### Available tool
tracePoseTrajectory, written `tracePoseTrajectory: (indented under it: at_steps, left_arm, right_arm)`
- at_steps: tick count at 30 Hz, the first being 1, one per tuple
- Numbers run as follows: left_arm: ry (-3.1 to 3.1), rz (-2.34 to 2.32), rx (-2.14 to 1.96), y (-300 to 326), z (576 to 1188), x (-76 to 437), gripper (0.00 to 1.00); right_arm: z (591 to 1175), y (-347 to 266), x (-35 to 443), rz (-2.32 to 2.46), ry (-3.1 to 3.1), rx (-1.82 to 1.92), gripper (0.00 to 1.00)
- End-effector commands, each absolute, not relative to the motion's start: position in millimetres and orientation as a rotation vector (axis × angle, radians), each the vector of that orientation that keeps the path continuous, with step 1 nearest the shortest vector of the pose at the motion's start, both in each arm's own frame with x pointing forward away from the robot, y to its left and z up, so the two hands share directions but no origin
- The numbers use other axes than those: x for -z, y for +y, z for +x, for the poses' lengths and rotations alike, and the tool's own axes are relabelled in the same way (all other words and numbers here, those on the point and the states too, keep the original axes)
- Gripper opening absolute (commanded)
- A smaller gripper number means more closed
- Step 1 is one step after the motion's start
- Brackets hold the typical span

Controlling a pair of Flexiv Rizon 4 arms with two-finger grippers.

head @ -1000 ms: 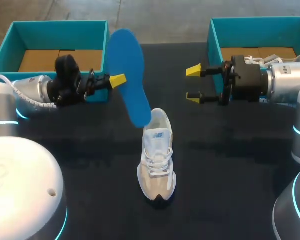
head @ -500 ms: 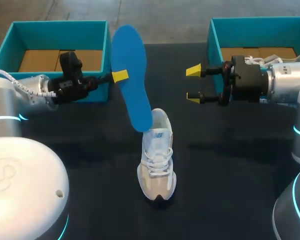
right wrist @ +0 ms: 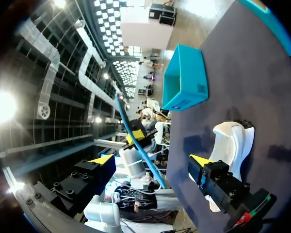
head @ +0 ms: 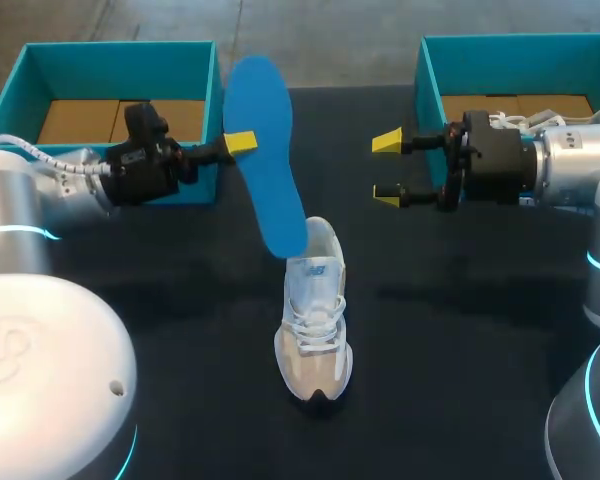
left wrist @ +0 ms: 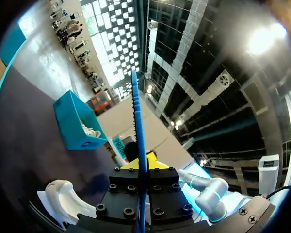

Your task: Take the shoe out of the shoebox, open the shoe tongue, remove and reinsert the insole, then place the shoe into the shoebox

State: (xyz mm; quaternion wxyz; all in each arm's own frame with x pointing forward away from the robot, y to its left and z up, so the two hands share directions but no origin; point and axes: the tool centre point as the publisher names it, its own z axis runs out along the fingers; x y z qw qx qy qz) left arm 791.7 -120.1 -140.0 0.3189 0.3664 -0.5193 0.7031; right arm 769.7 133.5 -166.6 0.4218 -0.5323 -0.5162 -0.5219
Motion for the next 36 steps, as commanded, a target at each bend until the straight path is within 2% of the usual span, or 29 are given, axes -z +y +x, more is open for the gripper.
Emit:
tracePoseTrajectory:
  at_steps: [1,9,36]
  left_arm:
    - [-1.326,1.002,-1.811,-126.7,797.8,143.0,0.0]
    - [-1.244,1.065,-1.633,-132.1,799.6,144.0,0.0]
    - [-1.113,1.246,-1.437,-149.2,821.3,174.2,0.0]
  right_arm:
    - [768.8,135.1,167.3,-1.336,-1.291,1.311,1.0]
    - [768.8,135.1,167.3,-1.336,-1.291,1.311,1.0]
    - [768.8,135.1,167.3,-1.336,-1.291,1.311,1.0]
